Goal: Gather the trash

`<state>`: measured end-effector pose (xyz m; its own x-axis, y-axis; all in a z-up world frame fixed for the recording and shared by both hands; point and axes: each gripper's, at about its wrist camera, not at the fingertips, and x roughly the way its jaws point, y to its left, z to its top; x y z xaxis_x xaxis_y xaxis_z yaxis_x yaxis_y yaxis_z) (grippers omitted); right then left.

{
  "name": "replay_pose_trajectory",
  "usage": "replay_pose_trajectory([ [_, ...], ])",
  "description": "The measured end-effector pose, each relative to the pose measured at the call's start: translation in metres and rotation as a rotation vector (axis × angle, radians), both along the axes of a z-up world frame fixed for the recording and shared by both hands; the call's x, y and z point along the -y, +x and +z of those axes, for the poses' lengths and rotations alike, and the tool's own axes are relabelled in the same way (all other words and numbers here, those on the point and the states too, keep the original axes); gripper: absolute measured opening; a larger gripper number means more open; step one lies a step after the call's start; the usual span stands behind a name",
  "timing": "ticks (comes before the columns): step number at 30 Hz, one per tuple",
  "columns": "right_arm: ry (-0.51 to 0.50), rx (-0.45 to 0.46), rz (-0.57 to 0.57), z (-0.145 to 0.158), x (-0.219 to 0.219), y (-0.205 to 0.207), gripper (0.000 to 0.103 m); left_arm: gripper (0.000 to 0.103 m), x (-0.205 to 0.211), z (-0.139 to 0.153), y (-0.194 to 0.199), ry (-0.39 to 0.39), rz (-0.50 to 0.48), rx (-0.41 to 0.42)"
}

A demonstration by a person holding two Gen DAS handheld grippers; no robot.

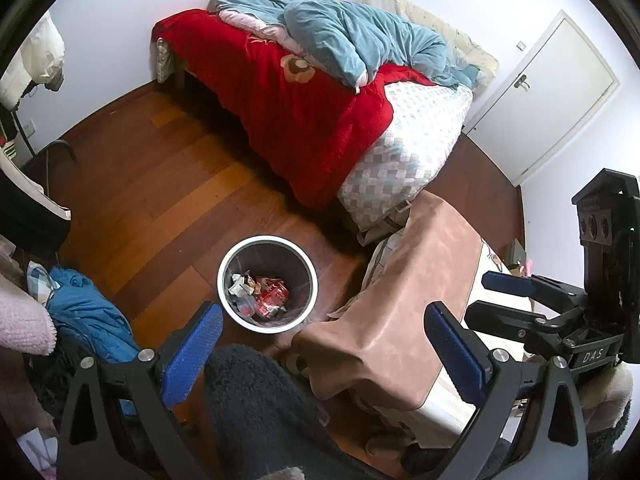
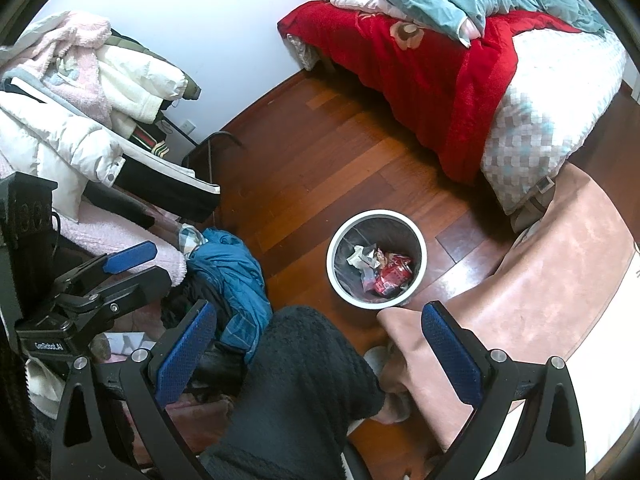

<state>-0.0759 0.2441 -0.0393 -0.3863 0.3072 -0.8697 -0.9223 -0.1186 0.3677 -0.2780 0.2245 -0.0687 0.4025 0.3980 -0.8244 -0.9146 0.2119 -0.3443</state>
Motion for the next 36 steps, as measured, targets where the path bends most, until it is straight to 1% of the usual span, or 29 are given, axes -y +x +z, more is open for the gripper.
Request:
replay_pose_trajectory([
  [13,-0.013,0.008,0.002,-0.0063,-0.0029,-0.0024,0.103,0.103,-0.0015,-0.0061,-0.0024,-0.016,0.008,-0.009],
  [36,-0.016,0.007,0.001,-0.0086,-0.0083,-0.0088,0.103,0.103,-0.0018,-0.0061,-0.0024,-0.015,0.007,-0.006],
])
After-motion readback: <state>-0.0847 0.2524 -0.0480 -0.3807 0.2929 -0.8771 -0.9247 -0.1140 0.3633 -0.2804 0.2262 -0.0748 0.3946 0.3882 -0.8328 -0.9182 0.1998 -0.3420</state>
